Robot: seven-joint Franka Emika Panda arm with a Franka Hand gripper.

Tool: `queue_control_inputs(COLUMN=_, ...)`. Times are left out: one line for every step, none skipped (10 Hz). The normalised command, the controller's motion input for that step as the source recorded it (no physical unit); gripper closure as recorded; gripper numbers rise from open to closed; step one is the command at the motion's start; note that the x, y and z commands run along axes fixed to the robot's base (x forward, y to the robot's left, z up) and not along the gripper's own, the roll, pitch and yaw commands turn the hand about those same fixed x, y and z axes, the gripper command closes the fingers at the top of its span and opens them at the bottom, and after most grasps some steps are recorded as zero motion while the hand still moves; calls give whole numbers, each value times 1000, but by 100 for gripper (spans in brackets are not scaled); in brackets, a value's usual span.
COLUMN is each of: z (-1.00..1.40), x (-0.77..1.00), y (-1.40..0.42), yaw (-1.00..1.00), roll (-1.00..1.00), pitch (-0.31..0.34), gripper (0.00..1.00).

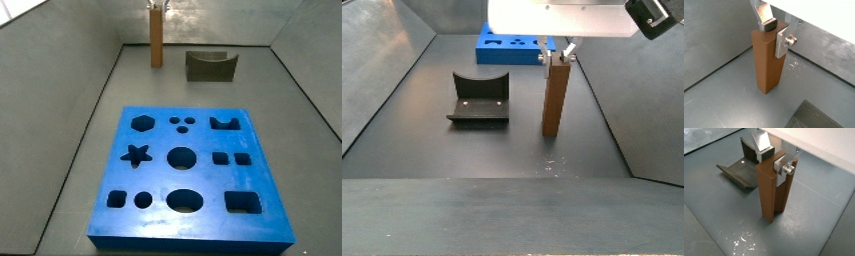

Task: Pick up the arch object. Move up. Move to above the board. Insert the arch object.
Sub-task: Pick up the arch object, then move up.

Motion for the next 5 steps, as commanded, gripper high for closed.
queue_control_inputs(z=0, x=0, y=0, yaw=0, roll=0, pitch=0, gripper=100)
queue_control_inputs(z=0, x=0, y=0, yaw=0, roll=0, pitch=0, gripper=100)
queue_control_inputs(z=0, x=0, y=0, yaw=0, roll=0, pitch=0, gripper=100)
queue_control_inputs(z=833, x=0, y=0, yaw=0, roll=0, pitch=0, gripper=100)
queue_control_inputs(z=770, x=-52, y=-30, yaw=-12, roll=-5, pitch=19, gripper=100)
